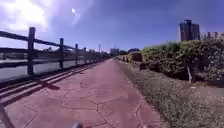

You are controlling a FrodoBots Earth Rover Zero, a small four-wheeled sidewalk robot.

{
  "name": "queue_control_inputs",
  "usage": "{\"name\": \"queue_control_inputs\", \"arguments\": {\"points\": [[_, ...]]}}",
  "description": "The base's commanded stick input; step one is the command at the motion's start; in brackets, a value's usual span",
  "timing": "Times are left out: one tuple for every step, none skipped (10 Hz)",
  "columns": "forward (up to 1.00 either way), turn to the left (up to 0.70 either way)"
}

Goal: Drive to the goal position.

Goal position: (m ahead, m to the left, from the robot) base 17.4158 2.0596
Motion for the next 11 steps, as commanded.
{"name": "queue_control_inputs", "arguments": {"points": [[0.70, 0.00], [0.70, 0.00], [0.70, 0.00], [0.70, 0.00], [0.70, 0.00], [0.70, 0.00], [0.70, 0.00], [0.70, 0.00], [0.70, 0.00], [0.70, 0.00], [0.70, 0.00]]}}
